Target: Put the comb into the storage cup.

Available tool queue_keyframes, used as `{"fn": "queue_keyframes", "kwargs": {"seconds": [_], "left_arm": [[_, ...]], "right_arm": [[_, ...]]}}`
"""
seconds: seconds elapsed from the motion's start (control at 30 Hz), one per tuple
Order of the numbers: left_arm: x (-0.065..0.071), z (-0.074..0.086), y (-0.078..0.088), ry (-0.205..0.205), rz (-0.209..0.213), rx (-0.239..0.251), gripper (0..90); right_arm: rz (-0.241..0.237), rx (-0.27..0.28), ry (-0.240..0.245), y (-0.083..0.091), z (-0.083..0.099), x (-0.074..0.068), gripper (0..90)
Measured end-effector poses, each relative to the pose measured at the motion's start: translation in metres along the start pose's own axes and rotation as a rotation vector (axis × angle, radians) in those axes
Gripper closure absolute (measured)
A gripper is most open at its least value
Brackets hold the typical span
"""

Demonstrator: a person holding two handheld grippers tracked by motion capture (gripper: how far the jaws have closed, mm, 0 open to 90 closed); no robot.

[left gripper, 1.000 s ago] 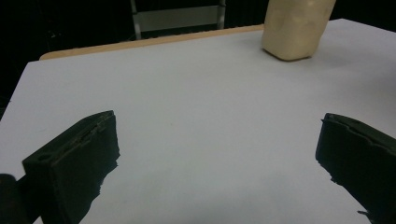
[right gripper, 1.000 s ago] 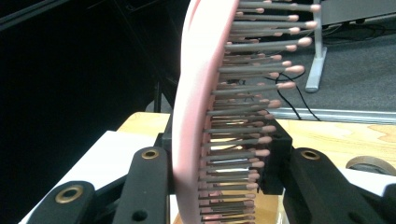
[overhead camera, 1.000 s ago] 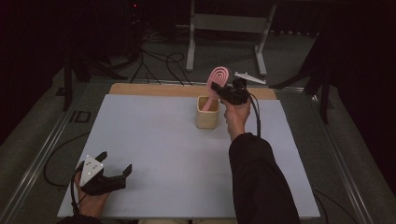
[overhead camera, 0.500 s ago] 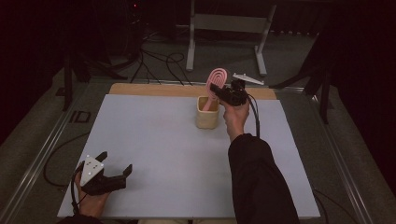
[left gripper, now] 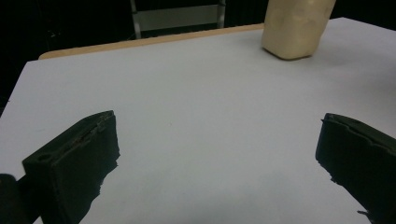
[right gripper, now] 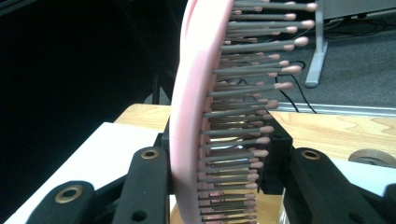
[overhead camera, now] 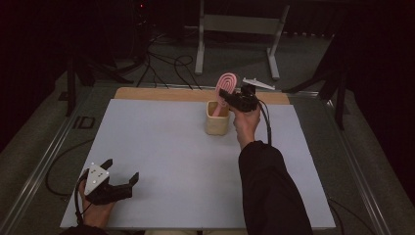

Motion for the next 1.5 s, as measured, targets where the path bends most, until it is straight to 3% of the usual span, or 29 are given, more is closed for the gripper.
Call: {"fn": "queue_keyframes", "kwargs": {"seconds": [1.5], "left_arm": [[0.001,0.000,0.000,-0.004,0.007,-0.004,0.2]], "right_arm": [[0.017,-0.041,-0.012,-0.010,0.019,0.006,62.3]]}}
Point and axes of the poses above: each handheld gripper's, and its own axes: y roughly backward along the jaws, z roughly out of its underside, x roughly to its right, the point moved 7 cm from there along -y, roughly forward along the jaws, and after that the axes turned 7 degrees about x, right-handed, at the moved point
